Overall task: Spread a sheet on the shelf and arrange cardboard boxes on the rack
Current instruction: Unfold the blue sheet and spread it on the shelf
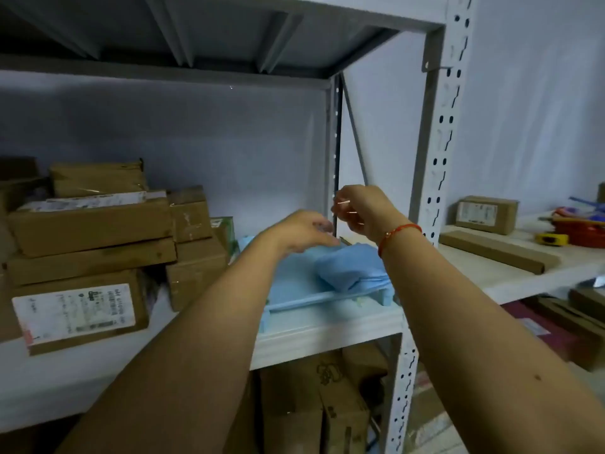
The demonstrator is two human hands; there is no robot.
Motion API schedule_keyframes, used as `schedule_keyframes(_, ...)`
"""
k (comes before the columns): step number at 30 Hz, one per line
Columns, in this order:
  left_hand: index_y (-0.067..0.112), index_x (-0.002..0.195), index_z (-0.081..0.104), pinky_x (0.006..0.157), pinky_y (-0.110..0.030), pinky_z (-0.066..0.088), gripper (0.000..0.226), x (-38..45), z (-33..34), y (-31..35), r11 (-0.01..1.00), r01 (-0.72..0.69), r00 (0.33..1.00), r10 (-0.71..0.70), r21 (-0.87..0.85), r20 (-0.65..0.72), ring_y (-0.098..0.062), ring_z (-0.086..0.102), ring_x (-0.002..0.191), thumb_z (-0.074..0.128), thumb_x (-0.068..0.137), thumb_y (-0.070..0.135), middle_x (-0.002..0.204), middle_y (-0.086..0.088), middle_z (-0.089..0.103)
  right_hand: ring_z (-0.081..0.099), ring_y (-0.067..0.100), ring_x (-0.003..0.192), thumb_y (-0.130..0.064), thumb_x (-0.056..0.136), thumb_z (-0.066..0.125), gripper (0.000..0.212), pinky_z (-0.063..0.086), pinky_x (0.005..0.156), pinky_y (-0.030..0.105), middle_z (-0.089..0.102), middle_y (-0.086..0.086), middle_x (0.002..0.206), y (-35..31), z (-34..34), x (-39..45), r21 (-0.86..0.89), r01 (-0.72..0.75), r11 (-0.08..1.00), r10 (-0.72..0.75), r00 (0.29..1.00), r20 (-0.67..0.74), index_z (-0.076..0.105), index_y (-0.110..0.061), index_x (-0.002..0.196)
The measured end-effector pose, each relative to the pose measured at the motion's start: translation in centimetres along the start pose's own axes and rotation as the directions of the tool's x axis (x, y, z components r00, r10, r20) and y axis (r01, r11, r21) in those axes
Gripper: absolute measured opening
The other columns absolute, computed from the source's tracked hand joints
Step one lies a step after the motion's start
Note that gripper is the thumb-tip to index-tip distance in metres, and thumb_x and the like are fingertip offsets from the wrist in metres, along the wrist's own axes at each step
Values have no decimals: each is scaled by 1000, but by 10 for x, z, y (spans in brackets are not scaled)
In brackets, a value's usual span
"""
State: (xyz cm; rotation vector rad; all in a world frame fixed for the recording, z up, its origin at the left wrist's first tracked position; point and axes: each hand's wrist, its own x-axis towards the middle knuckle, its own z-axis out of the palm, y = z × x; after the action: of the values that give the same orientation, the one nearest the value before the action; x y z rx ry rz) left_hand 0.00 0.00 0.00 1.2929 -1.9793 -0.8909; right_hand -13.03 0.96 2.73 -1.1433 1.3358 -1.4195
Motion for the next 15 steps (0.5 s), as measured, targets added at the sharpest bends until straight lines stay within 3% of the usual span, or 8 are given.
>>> schedule_keyframes(1, 19, 125, 60, 100, -34, 44, 47, -1, 8, 2, 979, -21, 991, -6, 203, 133, -19, 54, 114, 73, 82, 34, 125, -3, 58, 50, 13, 54, -7, 91, 49, 9, 34, 49, 21, 61, 11, 74, 1, -5, 1, -94, 10, 996, -10, 1000, -5, 57, -3, 91)
schedule_keyframes(3, 22, 137, 51, 110, -38, 37, 67, 2, 27, 5, 905, -55, 954, -78, 423, 289, -20, 46, 128, 73, 78, 47, 140, 0, 47, 47, 13, 51, -6, 91, 50, 8, 32, 47, 21, 61, 11, 74, 6, -15, 5, -266, 10, 964, -12, 1000, -5, 57, -2, 91)
schedule_keyframes(5, 21, 135, 52, 107, -37, 39, 70, 5, 45, 4, 869, -50, 947, -116, 492, 300, -20, 47, 125, 74, 76, 50, 139, 2, 48, 45, 14, 50, -7, 90, 53, 9, 32, 45, 20, 62, 11, 74, 15, -21, 8, -383, 4, 924, 3, 1000, 18, 59, -1, 90)
schedule_keyframes(7, 15, 124, 61, 97, -33, 46, 55, 13, 56, 1, 856, -64, 968, -71, 513, 240, -20, 56, 112, 73, 79, 44, 127, -2, 60, 44, 15, 50, -8, 90, 54, 12, 31, 45, 22, 63, 13, 78, 22, -26, 13, -433, 4, 901, 18, 999, 48, 61, 1, 92)
schedule_keyframes(9, 7, 114, 65, 82, -29, 49, 38, 20, 58, -2, 848, -88, 985, -3, 523, 172, -21, 59, 96, 66, 86, 32, 103, -5, 65, 43, 15, 51, -10, 91, 55, 17, 31, 46, 23, 64, 12, 81, 26, -30, 16, -466, 9, 885, 28, 997, 73, 63, 4, 97)
schedule_keyframes(12, 9, 81, 63, 58, -24, 38, 19, 25, 46, -5, 913, -52, 998, 36, 406, 47, -20, 45, 68, 61, 91, 25, 65, -3, 46, 48, 17, 56, -13, 93, 54, 23, 40, 50, 25, 66, 13, 89, 33, -33, 22, -467, 111, 877, -86, 994, 74, 65, 4, 105)
schedule_keyframes(13, 11, 74, 59, 60, -26, 41, 23, 29, 42, -7, 949, -14, 1000, 11, 315, 13, -20, 42, 64, 60, 93, 25, 62, -4, 42, 55, 21, 64, -16, 93, 54, 23, 49, 58, 29, 68, 12, 92, 34, -32, 24, -470, 174, 866, -177, 983, 38, 67, 0, 103)
schedule_keyframes(15, 11, 85, 61, 72, -35, 52, 21, 31, 30, -12, 988, 100, 995, -97, 117, -33, -21, 45, 71, 52, 97, 26, 72, -6, 45, 63, 26, 87, -24, 92, 53, 21, 53, 78, 36, 71, 8, 98, 34, -30, 30, -511, 277, 814, -375, 922, -99, 68, -11, 98)
